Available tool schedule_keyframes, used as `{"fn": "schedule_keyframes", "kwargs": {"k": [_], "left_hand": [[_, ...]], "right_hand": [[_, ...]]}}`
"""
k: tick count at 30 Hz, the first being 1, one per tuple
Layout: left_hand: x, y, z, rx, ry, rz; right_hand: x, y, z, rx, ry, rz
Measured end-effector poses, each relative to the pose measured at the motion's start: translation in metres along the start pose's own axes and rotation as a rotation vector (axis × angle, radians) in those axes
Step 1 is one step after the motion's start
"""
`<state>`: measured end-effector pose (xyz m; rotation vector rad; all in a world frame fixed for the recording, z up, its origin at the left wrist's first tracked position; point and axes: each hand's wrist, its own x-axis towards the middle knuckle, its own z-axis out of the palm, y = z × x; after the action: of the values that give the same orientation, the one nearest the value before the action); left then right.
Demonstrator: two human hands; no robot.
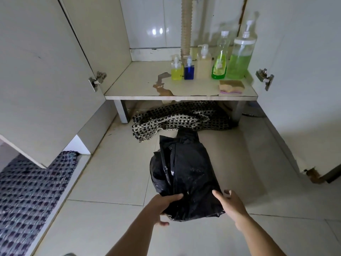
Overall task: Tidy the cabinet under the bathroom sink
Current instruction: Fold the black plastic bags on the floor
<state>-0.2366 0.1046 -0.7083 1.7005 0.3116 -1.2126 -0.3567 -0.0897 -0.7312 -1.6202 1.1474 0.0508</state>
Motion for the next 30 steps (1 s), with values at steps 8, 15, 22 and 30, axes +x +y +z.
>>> {"fn": "schedule_keyframes", "kwargs": {"k": [8, 15, 22, 30], "left_hand": [[0.018, 0.021, -0.001, -0.148, -0.131, 0.0], [0.018, 0.085, -0.054, -0.284, -0.336, 0.082], [-0.012, 0.164, -0.117, -0.219, -0.284, 0.188], [-0.086, 0.268, -0.161, -0.174, -0.29, 0.346]], "right_hand": [[0.018, -0.029, -0.003, 0.177, -0.251, 0.214], [0.023, -0.133, -0.011, 0.047, -0.35, -0.11], [0.016, -0.248, 0.003, -0.118, -0.385, -0.351], [-0.014, -0.374, 0.001, -0.199, -0.333, -0.4]]}}
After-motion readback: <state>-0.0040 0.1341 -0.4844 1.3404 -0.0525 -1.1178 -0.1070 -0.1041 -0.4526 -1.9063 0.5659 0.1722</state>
